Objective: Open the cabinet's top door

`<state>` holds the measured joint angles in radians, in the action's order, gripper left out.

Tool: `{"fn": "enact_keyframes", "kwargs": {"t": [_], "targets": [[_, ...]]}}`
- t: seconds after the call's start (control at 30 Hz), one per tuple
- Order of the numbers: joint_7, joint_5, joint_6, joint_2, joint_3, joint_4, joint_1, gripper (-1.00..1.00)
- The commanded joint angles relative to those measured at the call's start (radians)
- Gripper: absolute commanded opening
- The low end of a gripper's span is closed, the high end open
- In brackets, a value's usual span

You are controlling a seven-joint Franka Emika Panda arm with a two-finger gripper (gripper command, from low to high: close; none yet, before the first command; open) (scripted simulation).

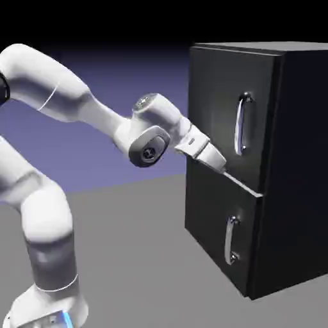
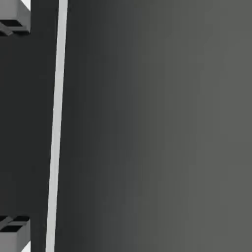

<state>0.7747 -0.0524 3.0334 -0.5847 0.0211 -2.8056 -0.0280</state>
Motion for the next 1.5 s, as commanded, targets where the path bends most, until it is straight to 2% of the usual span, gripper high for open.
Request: {"fn": "enact_keyframes", "kwargs": {"t": [0.0, 1.47], "targets": [[0.028, -0.044, -0.003, -0.012, 0.018, 0.004, -0.013, 1.0], [1.259, -1.957, -0.135, -0.55, 0.787, 0.163, -0.599, 1.0]]}}
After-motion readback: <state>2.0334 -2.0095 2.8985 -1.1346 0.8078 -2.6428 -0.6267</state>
